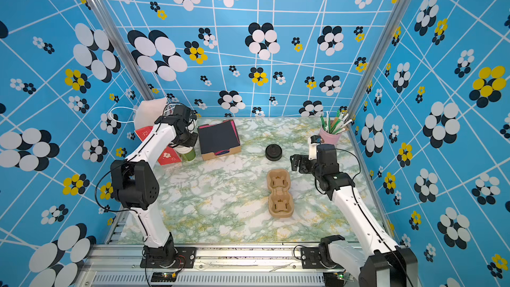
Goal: Pack a coffee takeout order
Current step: Pick up the coffee cup.
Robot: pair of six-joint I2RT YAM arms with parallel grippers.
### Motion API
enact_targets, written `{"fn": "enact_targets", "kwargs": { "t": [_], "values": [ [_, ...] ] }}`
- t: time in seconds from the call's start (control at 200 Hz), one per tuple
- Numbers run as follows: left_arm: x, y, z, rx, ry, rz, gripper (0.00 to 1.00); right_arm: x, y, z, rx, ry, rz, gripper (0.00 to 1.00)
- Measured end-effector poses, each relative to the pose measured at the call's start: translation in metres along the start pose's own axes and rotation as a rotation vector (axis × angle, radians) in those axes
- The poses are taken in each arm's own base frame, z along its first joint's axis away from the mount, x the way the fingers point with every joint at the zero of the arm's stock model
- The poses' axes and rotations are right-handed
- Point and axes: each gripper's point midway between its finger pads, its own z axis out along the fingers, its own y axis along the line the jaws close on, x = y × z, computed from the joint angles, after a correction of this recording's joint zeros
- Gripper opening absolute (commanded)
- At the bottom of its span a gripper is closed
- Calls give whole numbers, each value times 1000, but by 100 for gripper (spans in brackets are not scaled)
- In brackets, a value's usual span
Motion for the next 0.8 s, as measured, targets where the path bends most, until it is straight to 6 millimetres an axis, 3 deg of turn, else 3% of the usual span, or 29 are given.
{"fn": "enact_targets", "kwargs": {
  "t": [0.11,0.47,0.8],
  "values": [
    [-1,0,-2,1,-3,-4,0,1,1,1,-2,6,-1,99],
    [1,1,-10,1,3,-22,0,6,0,7,1,27,0,99],
    [-16,10,-55,-11,-79,-34,0,8,2,8,-3,34,-3,99]
  ]
}}
